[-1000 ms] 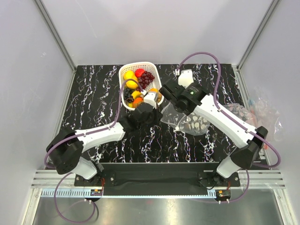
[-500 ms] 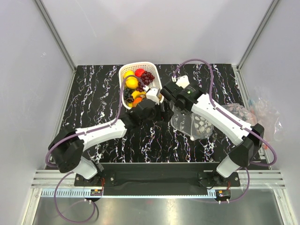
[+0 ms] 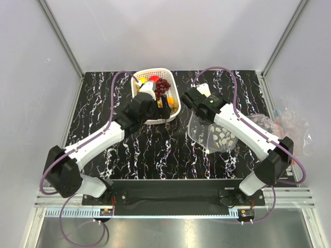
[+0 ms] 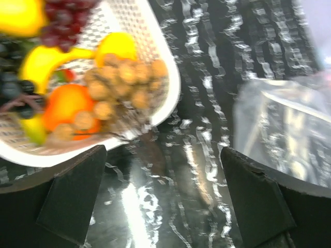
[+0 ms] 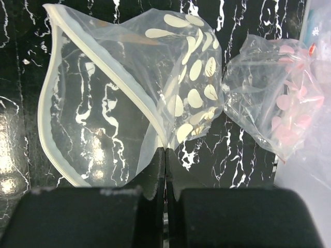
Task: Place the food in the zip-top bag and seal the zipper
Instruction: Pick up the fake fruit from the bin.
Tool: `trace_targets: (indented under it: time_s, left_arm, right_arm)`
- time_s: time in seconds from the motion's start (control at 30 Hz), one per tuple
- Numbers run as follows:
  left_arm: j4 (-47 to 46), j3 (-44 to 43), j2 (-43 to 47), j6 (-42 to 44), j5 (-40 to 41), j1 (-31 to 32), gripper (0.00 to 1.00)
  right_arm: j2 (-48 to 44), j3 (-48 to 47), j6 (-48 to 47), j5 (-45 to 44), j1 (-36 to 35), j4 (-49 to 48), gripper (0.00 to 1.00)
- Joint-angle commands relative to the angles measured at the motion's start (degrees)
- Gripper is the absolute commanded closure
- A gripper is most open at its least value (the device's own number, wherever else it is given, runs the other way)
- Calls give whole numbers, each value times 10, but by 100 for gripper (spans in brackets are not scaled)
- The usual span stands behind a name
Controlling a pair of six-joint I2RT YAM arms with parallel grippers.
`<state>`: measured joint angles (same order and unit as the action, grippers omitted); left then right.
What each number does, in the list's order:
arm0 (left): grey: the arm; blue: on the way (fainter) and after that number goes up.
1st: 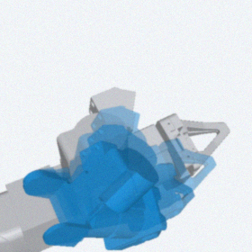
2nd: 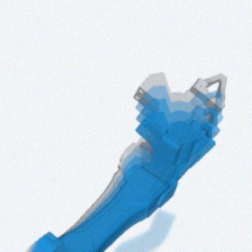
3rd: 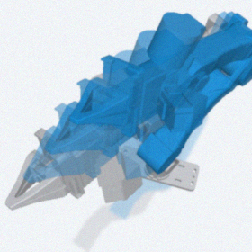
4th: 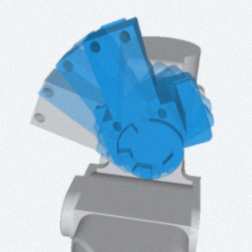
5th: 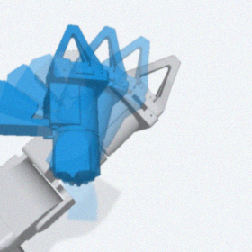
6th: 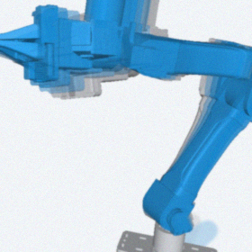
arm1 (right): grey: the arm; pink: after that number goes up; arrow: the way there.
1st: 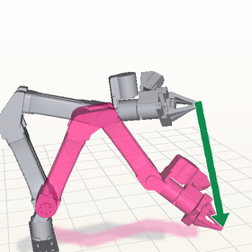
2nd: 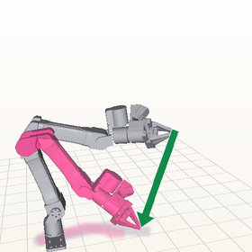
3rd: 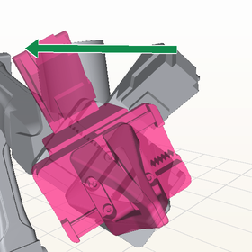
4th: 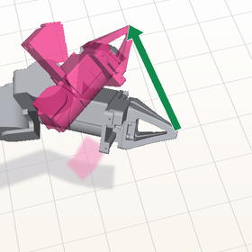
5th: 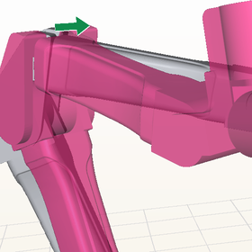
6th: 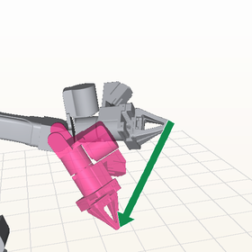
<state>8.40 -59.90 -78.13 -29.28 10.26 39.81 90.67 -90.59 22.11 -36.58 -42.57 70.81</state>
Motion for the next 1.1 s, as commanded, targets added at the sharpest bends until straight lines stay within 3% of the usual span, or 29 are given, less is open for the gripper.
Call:
trace_targets:
  time_s: [0.0, 0.13, 0.3, 0.43, 0.47, 0.53, 0.57, 0.7, 1.07]
  left_arm:
    - [82, -72, -46, 29, 5, -13, 1]
    - [139, -108, -86, 34, 6, -15, 1]
    - [141, -123, -138, 35, -28, -15, 4]
    - [135, -133, -176, 25, -59, -18, 18]
    - [129, -124, -179, 22, -62, -18, 28]
    - [108, -108, -178, 14, -69, -19, 39]
    - [101, -104, -175, 12, -71, -21, 57]
    - [81, -94, -138, 18, -62, -26, 97]
    - [106, -126, -62, 61, -84, -40, 100]
  right_arm:
    - [-21, 4, -21, 13, 8, -34, 100]
    - [-19, 11, -26, 17, 11, -44, 100]
    - [-28, 23, -29, 24, 19, -58, 100]
    - [-40, 30, -31, 26, 21, -61, 100]
    - [-42, 30, -31, 27, 21, -62, 100]
    - [-51, 34, -31, 27, 22, -65, 100]
    - [-53, 36, -31, 27, 22, -66, 100]
    - [-62, 40, -32, 27, 23, -66, 100]
    - [-64, 50, -43, 30, 31, -86, 100]
